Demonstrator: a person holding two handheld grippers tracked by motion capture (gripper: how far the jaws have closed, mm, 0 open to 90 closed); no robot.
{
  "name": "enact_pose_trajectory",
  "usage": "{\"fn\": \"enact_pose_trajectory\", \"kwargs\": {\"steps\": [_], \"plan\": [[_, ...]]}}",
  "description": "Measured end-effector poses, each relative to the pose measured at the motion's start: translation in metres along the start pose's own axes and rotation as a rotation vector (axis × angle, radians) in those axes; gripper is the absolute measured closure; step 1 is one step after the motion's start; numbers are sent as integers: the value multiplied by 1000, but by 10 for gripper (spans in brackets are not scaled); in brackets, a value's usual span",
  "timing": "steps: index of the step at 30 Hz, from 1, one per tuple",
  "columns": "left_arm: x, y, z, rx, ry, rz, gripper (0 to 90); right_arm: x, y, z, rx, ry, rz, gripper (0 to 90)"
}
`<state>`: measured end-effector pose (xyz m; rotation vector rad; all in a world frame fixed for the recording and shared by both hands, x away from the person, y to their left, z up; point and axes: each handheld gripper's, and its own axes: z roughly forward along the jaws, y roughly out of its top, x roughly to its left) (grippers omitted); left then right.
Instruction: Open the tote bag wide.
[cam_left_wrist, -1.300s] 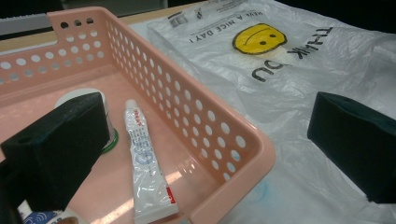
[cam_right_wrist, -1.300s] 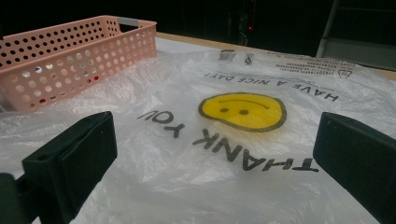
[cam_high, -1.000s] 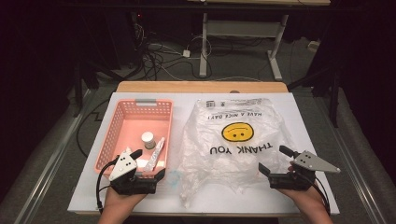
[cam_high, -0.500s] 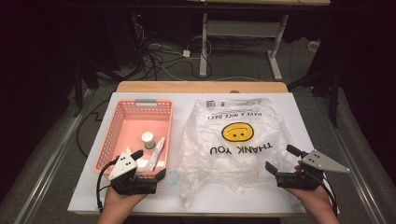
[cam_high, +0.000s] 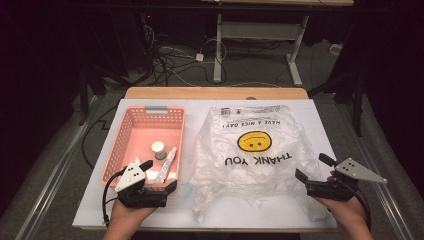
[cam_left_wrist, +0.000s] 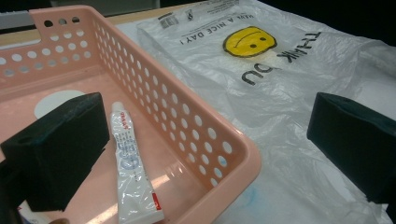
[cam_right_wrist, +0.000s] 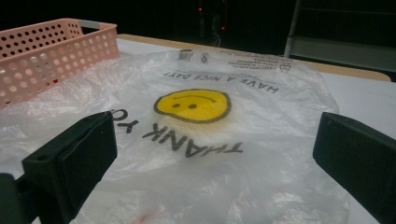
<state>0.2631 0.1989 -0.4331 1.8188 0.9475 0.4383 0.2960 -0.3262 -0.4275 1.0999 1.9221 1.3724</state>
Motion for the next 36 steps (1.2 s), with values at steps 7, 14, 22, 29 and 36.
{"fn": "enact_pose_trajectory", "kwargs": {"steps": [7, 14, 22, 29, 36], "plan": [[0, 1, 0, 3, 6, 1, 0, -12, -5, -1, 20, -34, 18, 4], [4, 2, 0, 24, 9, -14, 0, -25, -11, 7, 62, -68, 28, 3], [4, 3, 0, 24, 10, 20, 0, -36, -19, 17, 108, -82, 37, 12], [5, 6, -3, 29, -5, -15, 0, -48, -14, 30, 163, -98, 62, 57], [5, 5, 0, 43, -21, -14, 0, -66, 7, 50, 175, -113, 72, 114]]}}
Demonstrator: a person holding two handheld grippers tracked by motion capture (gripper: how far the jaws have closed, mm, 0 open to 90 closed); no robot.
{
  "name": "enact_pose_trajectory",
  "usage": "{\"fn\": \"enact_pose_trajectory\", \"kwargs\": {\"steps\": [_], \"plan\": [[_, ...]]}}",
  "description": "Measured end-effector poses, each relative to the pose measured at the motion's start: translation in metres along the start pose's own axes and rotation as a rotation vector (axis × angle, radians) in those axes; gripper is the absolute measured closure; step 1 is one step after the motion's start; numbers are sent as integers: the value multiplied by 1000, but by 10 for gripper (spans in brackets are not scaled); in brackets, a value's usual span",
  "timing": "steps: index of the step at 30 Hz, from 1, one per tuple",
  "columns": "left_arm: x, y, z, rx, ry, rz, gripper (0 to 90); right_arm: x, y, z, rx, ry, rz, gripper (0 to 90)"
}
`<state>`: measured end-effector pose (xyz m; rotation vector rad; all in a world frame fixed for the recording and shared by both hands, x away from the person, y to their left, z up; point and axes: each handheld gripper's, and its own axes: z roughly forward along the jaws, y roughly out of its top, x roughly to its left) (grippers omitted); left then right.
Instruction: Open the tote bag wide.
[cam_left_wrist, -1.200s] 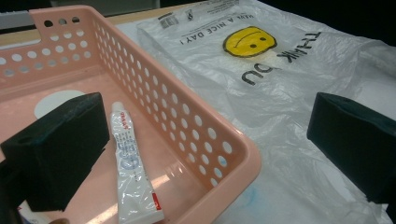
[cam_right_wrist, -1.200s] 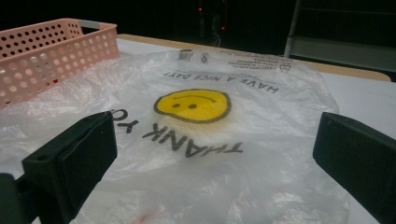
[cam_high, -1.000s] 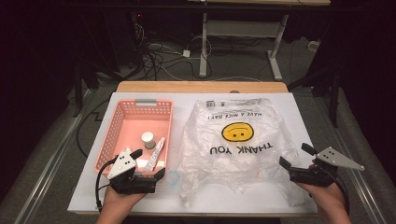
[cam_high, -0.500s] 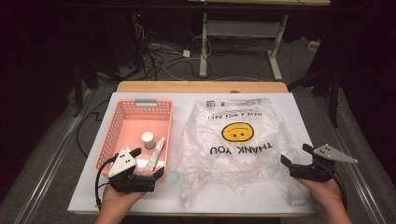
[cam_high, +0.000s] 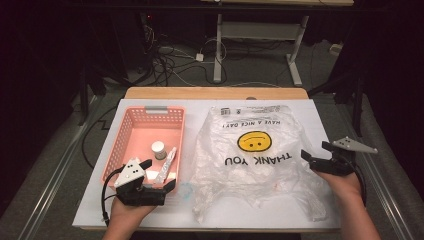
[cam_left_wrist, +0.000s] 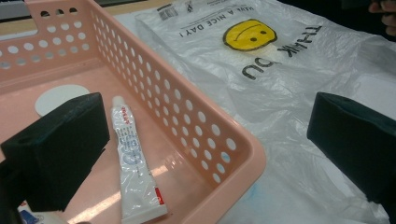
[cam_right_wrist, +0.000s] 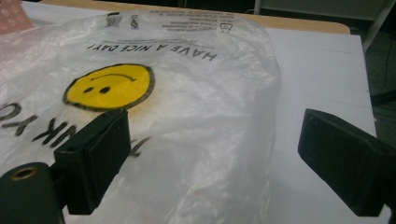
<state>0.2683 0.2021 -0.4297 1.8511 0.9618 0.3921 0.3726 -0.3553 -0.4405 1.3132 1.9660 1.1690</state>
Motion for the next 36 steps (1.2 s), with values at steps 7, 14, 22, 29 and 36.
{"fn": "enact_pose_trajectory", "kwargs": {"steps": [7, 14, 22, 29, 36], "plan": [[1, 1, 1, -10, -31, -9, 0, -30, 18, 45, 93, -18, 48, 232], [-7, 0, 4, -14, -9, 42, 0, -52, 28, 81, 164, -23, 86, 280], [-8, 0, 5, -16, -6, 50, 0, -57, 19, 102, 230, -29, 67, 326], [-10, 0, 7, -11, -12, 54, 0, -44, 17, 101, 244, -24, -49, 627], [-9, 0, 5, -14, -13, 45, 0, -42, 15, 98, 248, 64, -40, 900]]}}
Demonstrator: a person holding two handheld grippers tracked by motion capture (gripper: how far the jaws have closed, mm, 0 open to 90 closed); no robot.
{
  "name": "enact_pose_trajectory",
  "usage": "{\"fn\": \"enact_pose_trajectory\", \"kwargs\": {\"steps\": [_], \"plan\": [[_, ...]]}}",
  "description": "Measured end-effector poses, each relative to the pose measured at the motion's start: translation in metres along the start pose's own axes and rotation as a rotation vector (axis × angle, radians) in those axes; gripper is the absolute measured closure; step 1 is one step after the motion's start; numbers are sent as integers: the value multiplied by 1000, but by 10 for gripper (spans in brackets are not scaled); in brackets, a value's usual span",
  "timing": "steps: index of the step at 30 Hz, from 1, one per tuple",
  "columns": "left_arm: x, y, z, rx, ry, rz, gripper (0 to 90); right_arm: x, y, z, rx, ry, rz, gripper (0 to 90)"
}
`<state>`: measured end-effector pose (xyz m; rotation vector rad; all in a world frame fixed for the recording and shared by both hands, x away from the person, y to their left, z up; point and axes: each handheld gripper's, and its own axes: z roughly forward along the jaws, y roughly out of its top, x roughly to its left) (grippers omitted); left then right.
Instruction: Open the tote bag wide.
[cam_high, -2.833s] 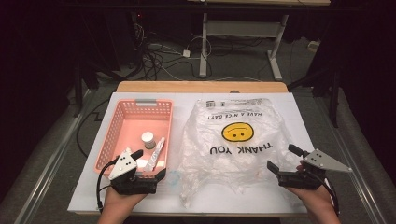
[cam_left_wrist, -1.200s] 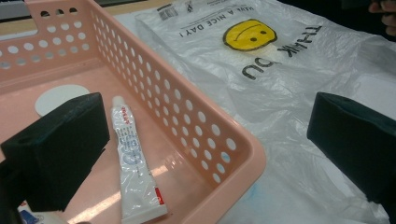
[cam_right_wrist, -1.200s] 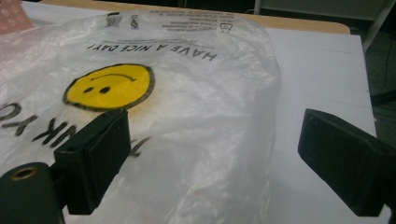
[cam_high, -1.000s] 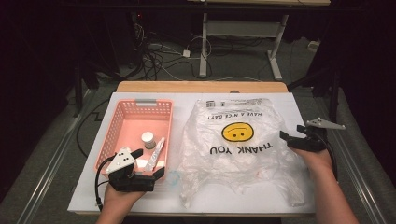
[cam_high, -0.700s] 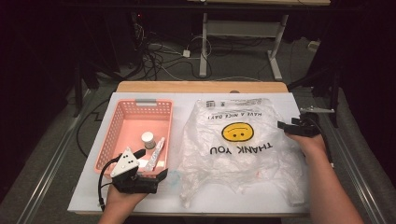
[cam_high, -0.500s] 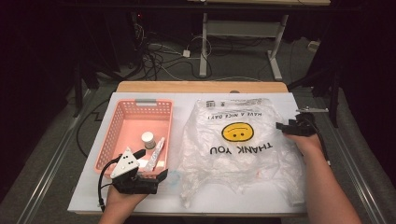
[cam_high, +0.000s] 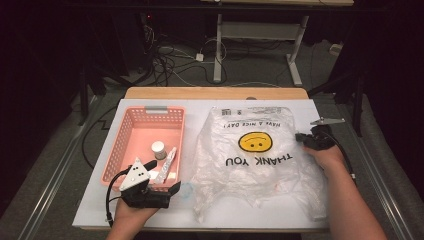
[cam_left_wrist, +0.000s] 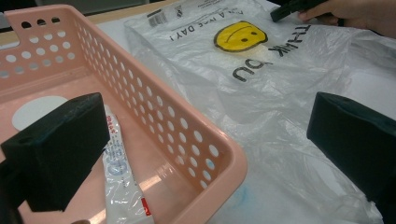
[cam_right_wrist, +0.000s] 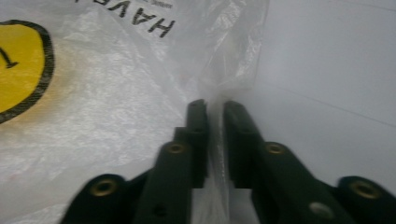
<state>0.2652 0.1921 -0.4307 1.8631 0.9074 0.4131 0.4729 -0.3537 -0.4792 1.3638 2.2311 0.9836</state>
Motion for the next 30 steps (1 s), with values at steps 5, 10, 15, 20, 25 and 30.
{"fn": "enact_pose_trajectory", "kwargs": {"steps": [5, 10, 15, 20, 25, 30], "plan": [[1, -1, 1, 6, -3, -7, 0, 4, -1, -1, -5, 15, 0, 900], [2, 0, -1, 0, -5, -5, 0, -1, -2, -6, -37, -30, 47, 900], [3, -1, -1, -3, -5, -10, 0, -16, -6, -16, -69, -86, 105, 900], [2, -1, 0, -3, -11, -9, 0, -36, -14, -33, -110, -148, 181, 900], [2, -1, 2, -1, -18, -8, 0, -54, -31, -59, -162, -231, 254, 900], [2, 0, 3, -1, -29, -6, 0, -46, -61, -87, -201, -279, 253, 900]]}}
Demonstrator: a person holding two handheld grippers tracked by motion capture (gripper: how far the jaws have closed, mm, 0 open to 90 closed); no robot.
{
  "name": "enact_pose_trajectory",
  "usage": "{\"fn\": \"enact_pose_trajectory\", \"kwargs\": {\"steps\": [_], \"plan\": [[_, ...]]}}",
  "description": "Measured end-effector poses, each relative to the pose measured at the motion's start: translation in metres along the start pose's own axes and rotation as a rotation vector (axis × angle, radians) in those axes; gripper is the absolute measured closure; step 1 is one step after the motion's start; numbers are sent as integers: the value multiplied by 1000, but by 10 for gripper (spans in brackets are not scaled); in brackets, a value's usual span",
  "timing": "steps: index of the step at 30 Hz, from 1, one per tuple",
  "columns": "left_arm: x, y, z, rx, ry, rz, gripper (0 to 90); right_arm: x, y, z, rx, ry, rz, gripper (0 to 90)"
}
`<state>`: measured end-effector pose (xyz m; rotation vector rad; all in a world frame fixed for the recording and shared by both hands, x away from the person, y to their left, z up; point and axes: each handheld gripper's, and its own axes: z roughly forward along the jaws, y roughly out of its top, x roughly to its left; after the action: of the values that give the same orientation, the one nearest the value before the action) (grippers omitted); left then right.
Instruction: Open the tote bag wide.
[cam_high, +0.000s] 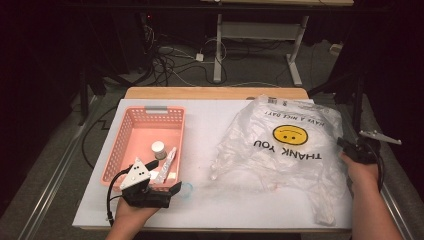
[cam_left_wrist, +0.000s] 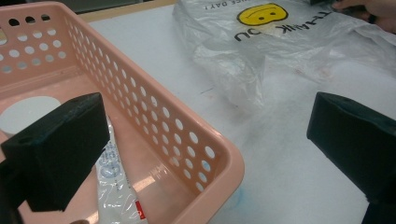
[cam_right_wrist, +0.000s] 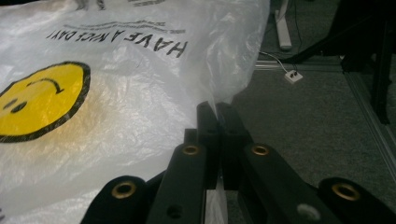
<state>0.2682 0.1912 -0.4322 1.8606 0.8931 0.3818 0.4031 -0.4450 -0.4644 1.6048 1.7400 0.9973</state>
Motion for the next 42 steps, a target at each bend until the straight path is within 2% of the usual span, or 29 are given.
{"fn": "enact_pose_trajectory", "kwargs": {"steps": [3, 4, 5, 7, 8, 9, 12, 13, 14, 21, 26, 27, 29, 30, 31, 36, 37, 38, 39, 41, 42], "plan": [[-1, 1, 0, -1, 1, 7, 0, 9, -15, -21, -8, -15, -32, 900], [-1, 1, 1, 2, 2, 11, 0, 9, -15, -21, -8, -15, -32, 900], [-2, 1, 1, 3, 0, 12, 0, 13, -20, -29, -9, -13, -31, 900], [-3, 1, 1, 5, -2, 13, 0, 21, -30, -43, -14, -2, -36, 892], [-3, 1, 1, 5, -2, 13, 0, 31, -39, -55, -17, 1, -37, 859], [-3, 1, 1, 3, -3, 11, 0, 31, -39, -55, -17, 1, -37, 859], [-4, 2, 1, -2, -4, 12, 0, 43, -48, -71, -11, 25, -47, 823], [-4, 2, 0, -3, -6, 13, 0, 46, -50, -73, -14, 28, -63, 806], [-4, 2, 0, -4, -6, 13, 0, 55, -57, -78, -2, 45, -86, 798], [-1, 3, -1, -5, -11, 13, 0, 83, -71, -83, 46, 130, -133, 712], [0, 3, -1, -5, -13, 13, 0, 94, -72, -80, 60, 162, -144, 667], [0, 3, -2, -6, -13, 13, 0, 103, -72, -76, 78, 177, -171, 649], [0, 3, -2, -7, -15, 12, 0, 106, -72, -76, 83, 183, -174, 640], [0, 3, -2, -8, -15, 12, 0, 109, -72, -75, 88, 197, -176, 634], [0, 3, -2, -9, -16, 13, 0, 113, -73, -75, 85, 229, -184, 623], [0, 3, -3, -9, -20, 12, 0, 121, -76, -78, 93, 273, -178, 573], [0, 3, -3, -10, -20, 14, 0, 120, -76, -84, 74, 258, -184, 526], [0, 3, -3, -10, -20, 14, 0, 120, -76, -84, 74, 258, -184, 526], [-1, 3, -4, -10, -20, 15, 0, 113, -72, -95, 37, 212, -179, 487], [-1, 3, -4, -12, -17, 16, 0, 104, -66, -102, -5, 185, -180, 480], [0, 3, -5, -13, -15, 15, 0, 104, -66, -102, -5, 185, -180, 480]]}}
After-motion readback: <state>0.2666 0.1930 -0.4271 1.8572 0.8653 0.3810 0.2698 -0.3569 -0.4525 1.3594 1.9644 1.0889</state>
